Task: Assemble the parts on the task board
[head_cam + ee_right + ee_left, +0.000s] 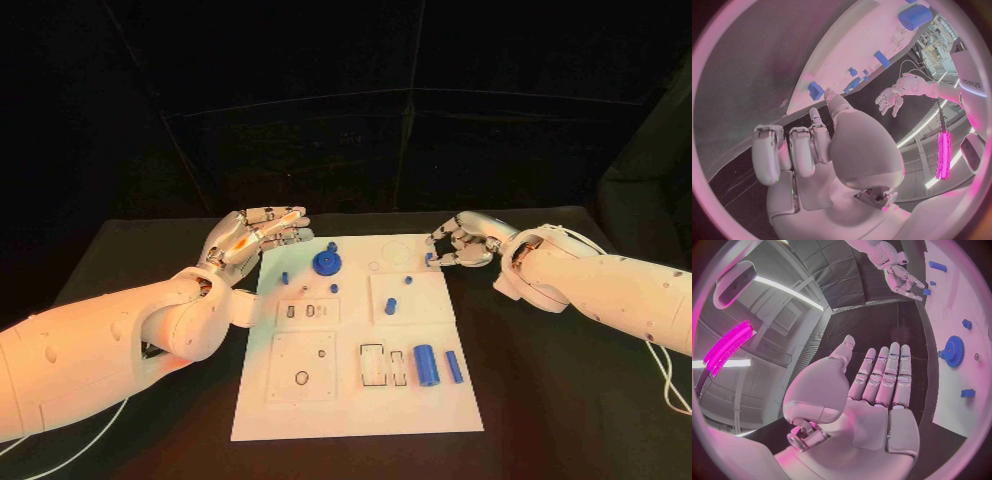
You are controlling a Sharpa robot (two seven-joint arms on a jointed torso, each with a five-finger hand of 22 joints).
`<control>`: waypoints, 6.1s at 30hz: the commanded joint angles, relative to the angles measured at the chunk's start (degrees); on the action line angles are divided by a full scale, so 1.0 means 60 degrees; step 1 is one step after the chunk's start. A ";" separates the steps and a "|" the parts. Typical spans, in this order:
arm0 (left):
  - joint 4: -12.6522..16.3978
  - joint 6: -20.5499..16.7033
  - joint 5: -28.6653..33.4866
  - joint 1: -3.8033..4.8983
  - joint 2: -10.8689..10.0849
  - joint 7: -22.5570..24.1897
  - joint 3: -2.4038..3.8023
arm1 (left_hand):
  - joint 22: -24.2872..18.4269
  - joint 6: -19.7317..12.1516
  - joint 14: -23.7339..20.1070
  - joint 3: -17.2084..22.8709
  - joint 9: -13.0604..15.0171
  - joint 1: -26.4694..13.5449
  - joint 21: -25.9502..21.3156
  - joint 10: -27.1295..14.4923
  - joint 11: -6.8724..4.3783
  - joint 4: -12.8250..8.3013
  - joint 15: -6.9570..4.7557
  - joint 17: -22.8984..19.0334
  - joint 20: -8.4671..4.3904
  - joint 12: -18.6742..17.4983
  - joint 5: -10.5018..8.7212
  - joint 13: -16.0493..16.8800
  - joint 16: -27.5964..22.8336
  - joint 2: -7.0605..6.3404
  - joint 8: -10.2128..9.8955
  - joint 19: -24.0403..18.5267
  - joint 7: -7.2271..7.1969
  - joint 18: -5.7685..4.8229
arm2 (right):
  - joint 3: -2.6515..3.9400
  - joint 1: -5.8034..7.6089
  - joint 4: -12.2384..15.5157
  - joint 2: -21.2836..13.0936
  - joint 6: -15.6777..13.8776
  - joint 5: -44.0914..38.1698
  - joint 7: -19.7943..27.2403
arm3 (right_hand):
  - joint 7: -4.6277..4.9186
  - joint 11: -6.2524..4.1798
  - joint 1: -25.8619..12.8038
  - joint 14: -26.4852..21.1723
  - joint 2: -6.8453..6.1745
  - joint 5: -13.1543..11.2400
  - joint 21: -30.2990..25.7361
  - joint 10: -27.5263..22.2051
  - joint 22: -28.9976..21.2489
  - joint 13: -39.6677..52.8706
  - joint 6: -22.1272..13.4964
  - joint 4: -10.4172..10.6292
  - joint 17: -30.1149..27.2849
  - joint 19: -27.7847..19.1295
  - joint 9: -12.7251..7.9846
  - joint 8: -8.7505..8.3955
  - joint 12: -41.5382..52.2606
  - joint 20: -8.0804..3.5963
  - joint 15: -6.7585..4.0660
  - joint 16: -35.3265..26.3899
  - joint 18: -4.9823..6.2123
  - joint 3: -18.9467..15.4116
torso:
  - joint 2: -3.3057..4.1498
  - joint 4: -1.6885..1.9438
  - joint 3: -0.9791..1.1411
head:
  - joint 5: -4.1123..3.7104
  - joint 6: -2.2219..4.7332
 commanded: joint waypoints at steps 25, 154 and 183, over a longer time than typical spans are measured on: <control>0.0005 0.0176 -0.0030 0.0010 0.0001 0.0076 0.0008 | -0.0023 0.0064 0.0033 0.0003 -0.0010 0.0001 -0.0053 0.0080 -0.0002 -0.0086 0.0026 -0.0014 0.0005 -0.0044 0.0055 -0.0007 -0.0069 0.0100 -0.0063 0.0052 0.0484 0.0081 | 0.0005 -0.0048 -0.0232 0.0211 0.0436 -0.0165 0.0010 | -0.0052 -0.0093 0.0195 0.0795 0.0352 -0.0232 -0.0022 0.0078 0.1774 0.1242 0.0712 -0.0197 0.1527 0.0594 0.0092 0.0376 0.0086 -0.0049 -0.0089 0.0047 -0.0126 0.0162 | -0.0003 -0.0007 0.0011 | 0.0014 -0.0065; -0.0593 0.0122 0.0362 0.0111 0.0104 0.0076 0.0012 | -0.0044 0.0090 0.0065 0.0011 -0.0009 0.0011 -0.0067 0.0111 -0.0008 -0.0120 0.0020 -0.0017 0.0003 -0.0069 0.0055 -0.0006 -0.0097 0.0130 -0.0086 0.0072 0.0476 0.0084 | -0.0294 -0.0472 0.1812 0.3278 0.1100 -0.2967 -0.4266 | -0.0299 -0.0323 -0.0336 0.0795 0.0714 -0.0752 -0.0075 -0.0073 0.1676 0.1014 0.1426 -0.0381 0.1544 0.0544 -0.0008 0.0520 -0.0249 -0.0286 -0.0308 0.0027 -0.0104 0.1540 | -0.0199 0.0036 -0.0102 | 0.0785 -0.0665; -0.0643 0.0164 0.0362 0.0111 0.0119 0.0063 0.0012 | -0.0060 0.0109 0.0080 0.0010 -0.0009 0.0013 -0.0078 0.0132 -0.0011 -0.0145 0.0018 -0.0020 0.0002 -0.0089 0.0055 -0.0006 -0.0122 0.0142 -0.0102 0.0084 0.0475 0.0085 | -0.0294 -0.0494 0.1809 0.3303 0.0729 -0.3102 -0.4282 | 0.0005 -0.0040 -0.1085 0.0779 -0.0084 -0.0769 -0.0142 -0.0551 0.1549 0.0447 0.0249 0.0030 0.1485 0.0473 -0.0038 -0.0023 -0.0911 -0.0074 -0.0070 -0.0017 -0.0076 0.0644 | -0.0199 0.0040 -0.0102 | 0.0766 -0.0707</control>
